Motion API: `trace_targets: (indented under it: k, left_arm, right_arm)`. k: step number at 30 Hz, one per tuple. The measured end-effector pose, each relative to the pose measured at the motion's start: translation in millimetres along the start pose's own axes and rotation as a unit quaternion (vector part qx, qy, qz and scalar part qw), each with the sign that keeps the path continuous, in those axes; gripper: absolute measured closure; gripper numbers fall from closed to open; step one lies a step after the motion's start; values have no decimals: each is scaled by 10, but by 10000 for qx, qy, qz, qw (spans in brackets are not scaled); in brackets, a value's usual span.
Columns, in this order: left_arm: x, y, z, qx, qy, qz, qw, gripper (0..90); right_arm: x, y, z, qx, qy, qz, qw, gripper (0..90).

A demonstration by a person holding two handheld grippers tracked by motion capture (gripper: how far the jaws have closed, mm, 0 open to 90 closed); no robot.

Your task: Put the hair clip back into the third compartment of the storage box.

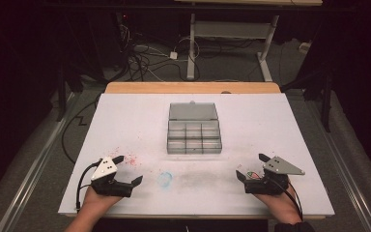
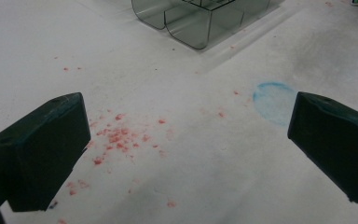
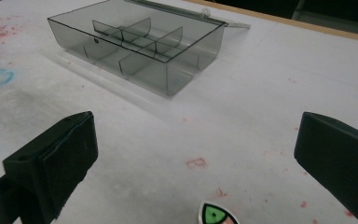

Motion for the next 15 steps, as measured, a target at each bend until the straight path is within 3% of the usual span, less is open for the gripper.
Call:
trace_targets:
  k: [7, 15]
  left_arm:
    - [14, 23, -4, 162, -80, 91, 9998, 0]
    - [9, 19, -1, 141, -49, 112, 9998, 0]
  right_arm:
    - [134, -95, 63, -80, 16, 139, 9999, 6]
    - [253, -198, 124, -173, 19, 280, 9995, 15]
Point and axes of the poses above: each handheld gripper's, and its own axes: x roughly backward along the jaws, z roughly out of its underside, y roughly to its left, the point moved 9 cm from there along -x, roughly forward along the jaws, and after that the axes turned 6 degrees about -x, right-handed, at the moved point
